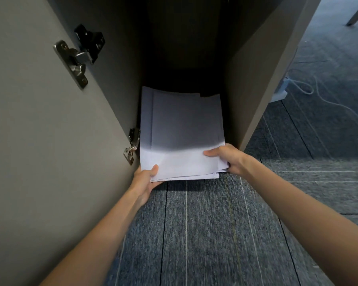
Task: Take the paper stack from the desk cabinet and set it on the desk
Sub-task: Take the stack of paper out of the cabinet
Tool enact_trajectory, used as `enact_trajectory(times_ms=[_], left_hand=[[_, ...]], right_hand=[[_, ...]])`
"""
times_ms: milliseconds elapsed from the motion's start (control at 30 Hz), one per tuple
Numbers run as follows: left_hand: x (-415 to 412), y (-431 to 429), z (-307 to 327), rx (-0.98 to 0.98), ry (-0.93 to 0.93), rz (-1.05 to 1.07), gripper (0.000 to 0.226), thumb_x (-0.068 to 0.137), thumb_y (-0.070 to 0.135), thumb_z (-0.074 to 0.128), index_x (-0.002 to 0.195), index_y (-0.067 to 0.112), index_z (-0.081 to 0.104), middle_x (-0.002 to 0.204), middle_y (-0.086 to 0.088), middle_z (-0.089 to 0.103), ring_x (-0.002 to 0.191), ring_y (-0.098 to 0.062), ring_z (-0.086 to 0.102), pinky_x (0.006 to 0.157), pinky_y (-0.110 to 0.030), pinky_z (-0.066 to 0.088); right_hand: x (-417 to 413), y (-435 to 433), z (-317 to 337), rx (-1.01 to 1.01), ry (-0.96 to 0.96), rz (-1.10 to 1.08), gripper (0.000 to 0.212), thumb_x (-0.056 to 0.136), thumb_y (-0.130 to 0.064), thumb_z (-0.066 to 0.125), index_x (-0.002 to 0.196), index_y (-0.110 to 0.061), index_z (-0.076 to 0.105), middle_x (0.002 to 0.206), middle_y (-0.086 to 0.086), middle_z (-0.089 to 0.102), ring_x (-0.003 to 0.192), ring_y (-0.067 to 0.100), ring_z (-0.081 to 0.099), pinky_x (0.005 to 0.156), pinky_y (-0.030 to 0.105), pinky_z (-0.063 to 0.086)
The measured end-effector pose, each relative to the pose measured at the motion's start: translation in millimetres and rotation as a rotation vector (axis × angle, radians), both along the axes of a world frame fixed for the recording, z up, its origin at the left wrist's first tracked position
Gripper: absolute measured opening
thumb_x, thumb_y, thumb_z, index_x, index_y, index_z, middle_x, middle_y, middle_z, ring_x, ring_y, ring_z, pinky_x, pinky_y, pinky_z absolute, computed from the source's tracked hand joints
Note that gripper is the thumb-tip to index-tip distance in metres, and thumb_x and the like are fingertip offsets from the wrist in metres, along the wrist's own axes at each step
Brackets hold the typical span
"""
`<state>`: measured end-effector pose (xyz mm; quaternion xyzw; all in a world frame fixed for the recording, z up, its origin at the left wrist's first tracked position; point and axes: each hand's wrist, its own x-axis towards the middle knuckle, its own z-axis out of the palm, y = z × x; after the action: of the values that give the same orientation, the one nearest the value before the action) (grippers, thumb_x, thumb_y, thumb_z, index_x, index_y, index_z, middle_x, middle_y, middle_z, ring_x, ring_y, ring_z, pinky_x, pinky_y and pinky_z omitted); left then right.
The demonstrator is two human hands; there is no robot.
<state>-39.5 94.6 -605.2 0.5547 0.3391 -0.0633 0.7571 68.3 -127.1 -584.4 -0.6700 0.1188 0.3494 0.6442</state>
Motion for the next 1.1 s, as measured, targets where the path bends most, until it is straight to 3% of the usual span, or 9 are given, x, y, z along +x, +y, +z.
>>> enact_trajectory(times_ms=[100,167,300,467,600,833,900,1000,1100], left_hand=[[0.6,1.4,-0.4,0.038,-0.007,-0.033,0.048,0.096,0.003,0.048,0.143,0.01,0.038,0.139,-0.01,0.055,0.123,-0.027,0.056,0.104,-0.045,0.046],[-0.6,-3.2,1.3,0.054,-0.003,-0.025,0.048,0.096,0.004,0.049,0.142,0.01,0.039,0.139,-0.01,0.056,0.121,-0.027,0.057,0.104,-0.046,0.046],[-21.0,-16.8,33.1,0.078,0.042,-0.004,0.05,0.096,-0.001,0.048,0.143,0.012,0.04,0.137,-0.006,0.056,0.12,-0.025,0.057,0.102,-0.04,0.046],[-50.6,-24.4,107.2,0.08,0.186,0.02,0.048,0.091,-0.007,0.051,0.137,0.005,0.047,0.134,-0.012,0.059,0.11,-0.025,0.058,0.086,-0.031,0.051],[-80.8,-27.0,179.4,0.093,0.288,-0.016,0.043,0.092,-0.003,0.053,0.135,0.001,0.049,0.132,-0.015,0.06,0.107,-0.027,0.06,0.09,-0.036,0.052],[-125.1,-33.5,309.2,0.114,0.428,-0.05,0.044,0.094,0.006,0.055,0.137,0.0,0.048,0.132,-0.015,0.06,0.116,-0.033,0.059,0.099,-0.043,0.049],[-135.7,-36.0,348.0,0.191,0.448,-0.071,0.043,0.091,0.006,0.059,0.132,-0.002,0.052,0.129,-0.016,0.062,0.11,-0.032,0.061,0.094,-0.041,0.051],[-152.9,-38.4,400.6,0.559,0.356,-0.2,0.041,0.086,0.008,0.065,0.125,0.001,0.056,0.121,-0.016,0.066,0.102,-0.029,0.063,0.081,-0.034,0.05],[-166.7,-38.7,446.3,0.829,0.288,-0.284,0.044,0.087,0.015,0.063,0.129,0.014,0.051,0.118,-0.006,0.067,0.1,-0.025,0.063,0.084,-0.037,0.05]], right_hand=[[-2.0,-1.7,-2.9,-0.147,-0.08,0.019,0.046,0.086,-0.006,0.066,0.128,0.002,0.05,0.118,0.011,0.066,0.092,0.024,0.067,0.066,0.03,0.059],[-9.4,-2.4,-2.1,-0.162,-0.109,-0.03,0.045,0.088,-0.005,0.064,0.13,0.003,0.049,0.12,0.018,0.066,0.09,0.03,0.069,0.062,0.03,0.061],[-40.0,-3.0,25.2,-0.223,-0.087,-0.081,0.048,0.087,-0.007,0.065,0.131,0.002,0.047,0.126,0.019,0.062,0.101,0.034,0.066,0.076,0.039,0.059],[-85.6,-13.6,100.7,-0.236,0.009,-0.099,0.043,0.088,-0.003,0.063,0.129,0.004,0.051,0.127,0.019,0.061,0.113,0.037,0.06,0.095,0.049,0.051],[-125.3,-22.6,172.8,-0.26,0.106,-0.11,0.04,0.088,0.0,0.062,0.126,0.007,0.054,0.125,0.02,0.063,0.111,0.037,0.061,0.087,0.04,0.052],[-187.4,-35.9,301.9,-0.22,0.324,-0.205,0.045,0.087,-0.002,0.065,0.127,0.006,0.046,0.121,0.013,0.062,0.102,0.03,0.06,0.087,0.041,0.052],[-199.8,-40.7,339.4,-0.238,0.347,-0.221,0.04,0.088,-0.001,0.064,0.125,0.005,0.051,0.117,0.013,0.063,0.098,0.028,0.059,0.083,0.04,0.051],[-217.8,-44.7,386.2,-0.261,0.389,-0.251,0.037,0.087,-0.001,0.064,0.123,0.004,0.056,0.12,0.013,0.064,0.102,0.031,0.061,0.086,0.041,0.052],[-235.3,-47.2,427.4,-0.269,0.45,-0.321,0.042,0.087,-0.005,0.066,0.126,0.002,0.054,0.123,0.015,0.063,0.101,0.031,0.059,0.082,0.04,0.052]])
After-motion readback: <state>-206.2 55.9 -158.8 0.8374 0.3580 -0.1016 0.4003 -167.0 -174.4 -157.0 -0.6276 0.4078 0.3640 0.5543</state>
